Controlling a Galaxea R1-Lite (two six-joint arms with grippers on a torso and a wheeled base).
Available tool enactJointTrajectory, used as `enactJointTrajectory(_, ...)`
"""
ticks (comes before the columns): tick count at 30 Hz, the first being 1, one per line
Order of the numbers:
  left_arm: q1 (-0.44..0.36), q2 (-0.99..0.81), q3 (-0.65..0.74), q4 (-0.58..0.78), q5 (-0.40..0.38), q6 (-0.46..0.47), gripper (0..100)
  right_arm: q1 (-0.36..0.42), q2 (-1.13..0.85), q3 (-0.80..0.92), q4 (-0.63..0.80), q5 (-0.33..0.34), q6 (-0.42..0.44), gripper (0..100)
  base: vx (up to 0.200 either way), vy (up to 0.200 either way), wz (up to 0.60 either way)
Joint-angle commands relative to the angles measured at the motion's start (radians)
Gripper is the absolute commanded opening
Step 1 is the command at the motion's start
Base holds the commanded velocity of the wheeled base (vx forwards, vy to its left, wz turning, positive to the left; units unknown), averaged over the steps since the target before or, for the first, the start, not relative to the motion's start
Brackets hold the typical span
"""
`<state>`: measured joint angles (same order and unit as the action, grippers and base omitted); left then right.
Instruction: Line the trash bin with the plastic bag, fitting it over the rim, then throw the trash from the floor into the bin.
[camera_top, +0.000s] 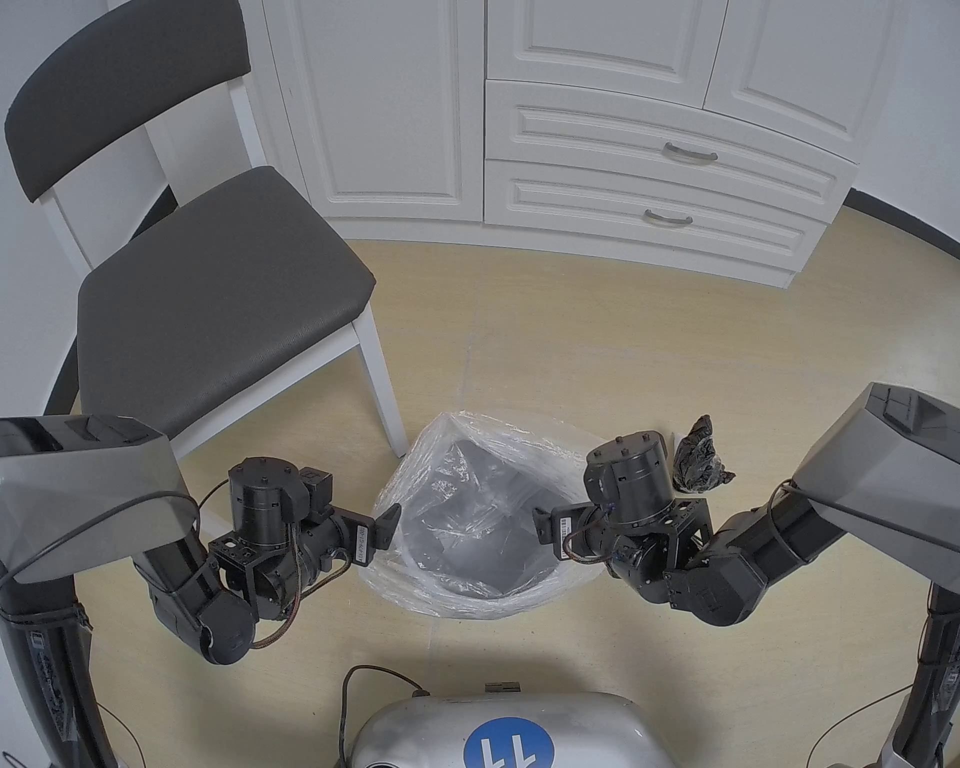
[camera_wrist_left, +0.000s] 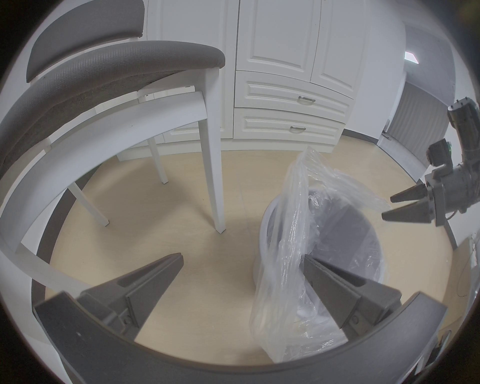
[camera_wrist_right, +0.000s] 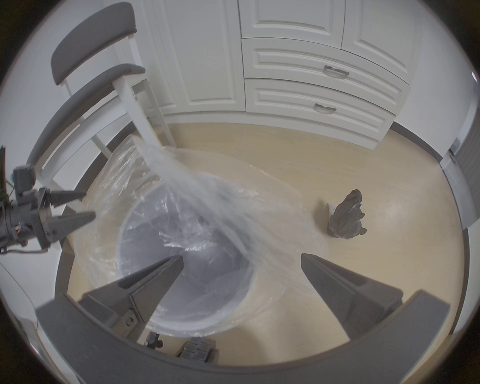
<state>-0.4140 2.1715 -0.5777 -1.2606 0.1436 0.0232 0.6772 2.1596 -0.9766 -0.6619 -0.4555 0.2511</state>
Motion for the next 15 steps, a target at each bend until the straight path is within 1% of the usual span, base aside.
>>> enactJointTrajectory(1, 0.003, 0.044, -0.018, -0.008, 0.01, -0.002, 100, -0.019, 0.034, -0.017, -0.047, -0.006, -0.001, 100, 0.0, 0.0, 0.0)
enactJointTrajectory(2, 0.012, 0.053, -0.03, -0.008, 0.011, -0.002, 100, -0.028, 0.04, -0.022, -0.09, -0.029, -0.004, 100, 0.0, 0.0, 0.0)
enactJointTrajectory(4, 0.027, 0.054, -0.044, -0.006, 0.011, -0.002, 100, -0.038, 0.04, -0.022, -0.122, -0.045, -0.019, 100, 0.0, 0.0, 0.0)
enactJointTrajectory(6, 0.043, 0.054, -0.062, -0.003, 0.013, -0.002, 100, -0.051, 0.045, -0.024, -0.139, -0.046, -0.038, 100, 0.0, 0.0, 0.0)
enactJointTrajectory(11, 0.067, 0.051, -0.085, -0.002, 0.021, -0.002, 100, -0.059, 0.065, -0.031, -0.16, -0.046, -0.044, 100, 0.0, 0.0, 0.0)
enactJointTrajectory(12, 0.073, 0.053, -0.1, 0.0, 0.044, -0.002, 100, -0.058, 0.068, -0.034, -0.171, -0.049, -0.042, 100, 0.0, 0.0, 0.0)
enactJointTrajectory(15, 0.075, 0.054, -0.119, 0.0, 0.067, -0.002, 100, -0.034, 0.02, 0.012, -0.182, -0.051, -0.046, 100, 0.0, 0.0, 0.0)
